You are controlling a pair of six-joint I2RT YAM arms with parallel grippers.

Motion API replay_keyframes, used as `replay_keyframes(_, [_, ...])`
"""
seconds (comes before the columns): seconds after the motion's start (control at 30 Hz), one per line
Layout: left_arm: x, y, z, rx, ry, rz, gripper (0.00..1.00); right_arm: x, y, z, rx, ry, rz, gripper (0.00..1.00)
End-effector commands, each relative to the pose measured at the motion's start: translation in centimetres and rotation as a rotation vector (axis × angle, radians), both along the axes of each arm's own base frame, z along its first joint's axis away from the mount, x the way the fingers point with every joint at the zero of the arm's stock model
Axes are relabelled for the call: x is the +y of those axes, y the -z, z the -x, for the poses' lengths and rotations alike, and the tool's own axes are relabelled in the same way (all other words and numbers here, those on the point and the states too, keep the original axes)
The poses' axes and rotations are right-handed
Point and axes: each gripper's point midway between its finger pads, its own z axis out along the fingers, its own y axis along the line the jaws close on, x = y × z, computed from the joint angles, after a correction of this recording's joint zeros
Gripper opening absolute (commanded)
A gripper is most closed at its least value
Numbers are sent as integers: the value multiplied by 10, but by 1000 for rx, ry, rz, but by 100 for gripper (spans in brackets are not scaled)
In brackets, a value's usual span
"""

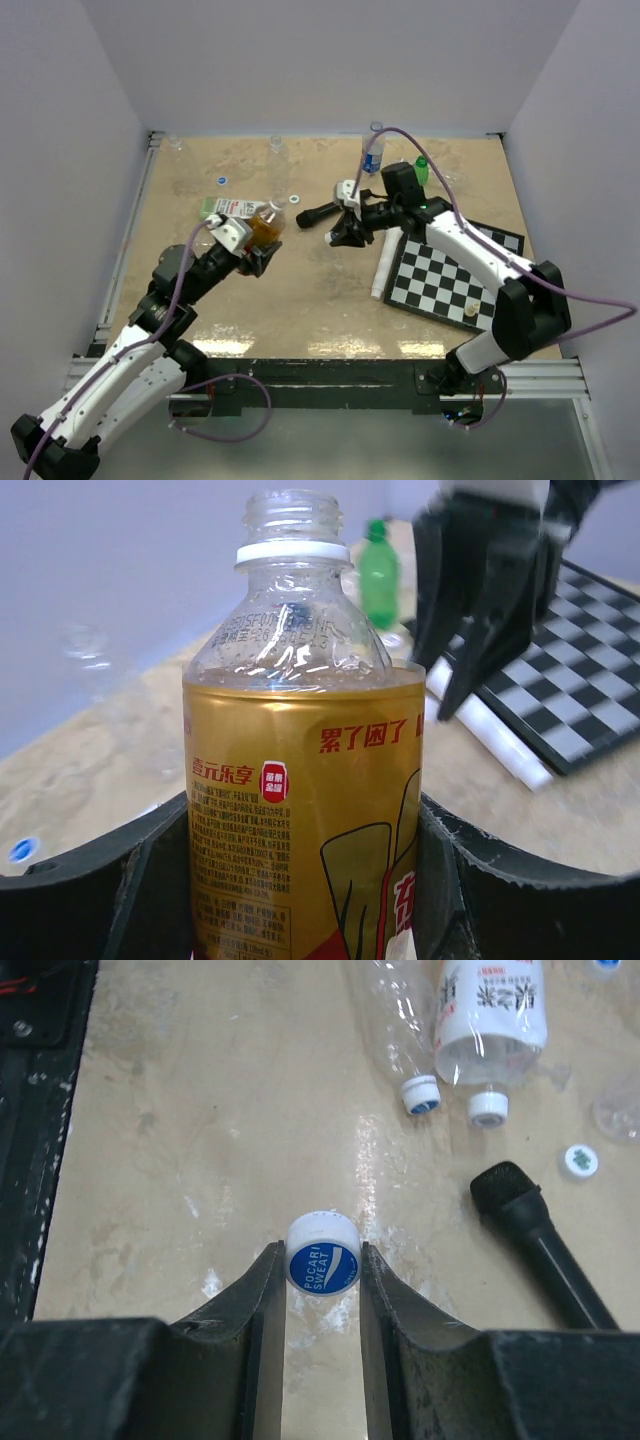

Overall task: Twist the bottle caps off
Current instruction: Place the bottle cap at the center of the board.

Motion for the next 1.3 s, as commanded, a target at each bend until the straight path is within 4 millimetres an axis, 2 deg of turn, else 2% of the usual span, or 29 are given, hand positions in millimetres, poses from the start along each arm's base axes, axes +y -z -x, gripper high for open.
replay_keyframes(0.0, [49,-71,-23,-129,-285,177,0,44,-23,-49,104,209,-21,0])
replay_keyframes(0.1, [64,-86,-26,-164,-361,178,0,67,-4,-72,144,285,41,0])
replay_keyframes(0.2, [74,-100,-25,-195,-406,181,0,75,6,-106,177,430,46,0])
replay_keyframes(0.3, [76,-107,-24,-212,-408,179,0,72,6,-149,142,591,38,0])
replay_keyframes(0.4, [72,-106,-25,-214,-392,169,0,64,16,-190,133,733,22,0])
replay_keyframes(0.43, [70,-104,-26,-211,-386,164,0,61,18,-201,128,760,27,0])
replay_keyframes(0.5, [67,-101,-25,-212,-367,158,0,55,36,-219,150,802,53,1])
replay_keyframes(0.6, [61,-97,-22,-213,-330,157,0,47,53,-239,168,837,69,3])
replay_keyframes(0.83, [55,-85,-21,-202,-299,154,0,45,85,-264,135,879,132,13])
replay_keyframes(1.0, [50,-75,-19,-180,-269,165,0,44,102,-266,143,877,163,25])
replay_keyframes(1.17, [42,-68,-16,-160,-227,169,0,44,101,-266,139,868,166,42])
replay_keyframes(1.27, [40,-67,-15,-152,-212,173,0,45,95,-264,136,854,159,47])
